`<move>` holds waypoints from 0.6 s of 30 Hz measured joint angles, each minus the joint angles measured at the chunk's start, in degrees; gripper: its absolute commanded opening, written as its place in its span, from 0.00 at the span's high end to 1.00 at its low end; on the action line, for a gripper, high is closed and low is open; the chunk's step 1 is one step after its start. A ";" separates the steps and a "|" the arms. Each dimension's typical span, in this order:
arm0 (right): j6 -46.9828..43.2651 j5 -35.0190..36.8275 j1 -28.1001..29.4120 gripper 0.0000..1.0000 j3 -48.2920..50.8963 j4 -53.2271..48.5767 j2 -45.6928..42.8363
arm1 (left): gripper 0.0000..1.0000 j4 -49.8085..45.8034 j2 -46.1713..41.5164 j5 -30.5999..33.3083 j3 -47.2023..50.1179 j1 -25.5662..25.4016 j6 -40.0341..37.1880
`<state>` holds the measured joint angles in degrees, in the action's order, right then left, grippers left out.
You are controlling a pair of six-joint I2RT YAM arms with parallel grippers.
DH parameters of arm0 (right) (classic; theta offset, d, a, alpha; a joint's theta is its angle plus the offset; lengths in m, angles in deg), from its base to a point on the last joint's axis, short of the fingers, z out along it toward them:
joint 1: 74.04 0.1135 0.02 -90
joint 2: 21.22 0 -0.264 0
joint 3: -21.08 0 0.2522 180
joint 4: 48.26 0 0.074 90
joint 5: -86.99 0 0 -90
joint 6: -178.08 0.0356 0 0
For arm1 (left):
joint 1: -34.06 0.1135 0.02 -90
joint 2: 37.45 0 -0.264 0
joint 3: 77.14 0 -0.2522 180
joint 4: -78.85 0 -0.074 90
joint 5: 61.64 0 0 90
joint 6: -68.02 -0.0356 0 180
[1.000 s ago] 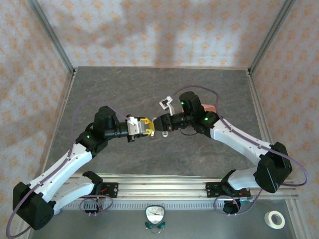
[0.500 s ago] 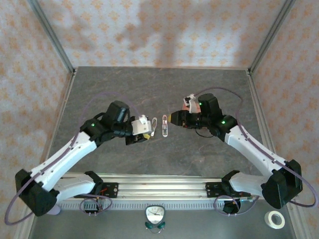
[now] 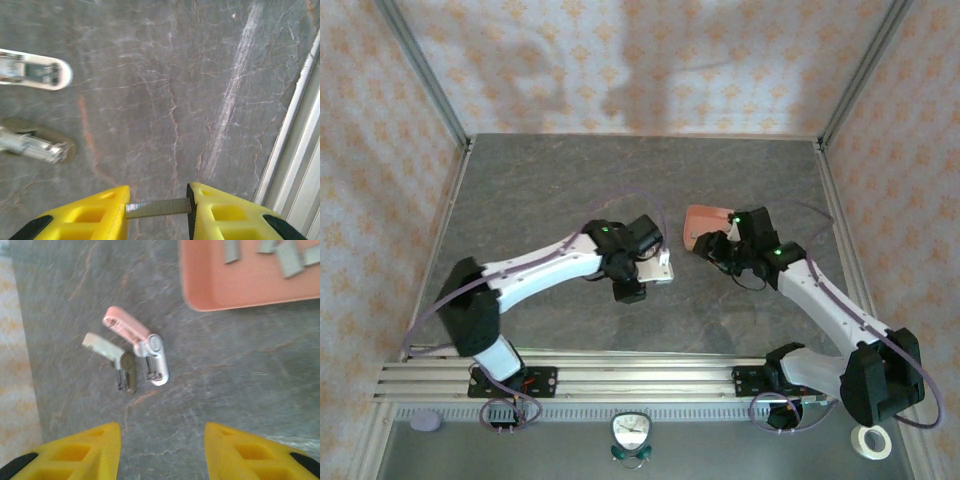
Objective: Load the staples into the stapler
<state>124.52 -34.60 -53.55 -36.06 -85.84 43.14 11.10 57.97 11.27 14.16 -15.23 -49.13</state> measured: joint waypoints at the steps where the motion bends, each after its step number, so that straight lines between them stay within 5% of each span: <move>1: 0.70 0.37 -0.50 0.52 0.61 -0.44 -0.35 | 0.67 0.02 2.19 0.09 -0.52 -0.68 1.07; 18: 6.01 7.04 -0.83 0.52 4.35 -6.54 -10.25 | 0.63 4.61 20.28 4.00 -7.98 -4.63 13.51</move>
<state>130.53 -27.57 -54.38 -31.71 -92.37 32.89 15.71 78.25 15.27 6.18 -19.87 -35.63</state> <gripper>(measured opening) 0.484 0.360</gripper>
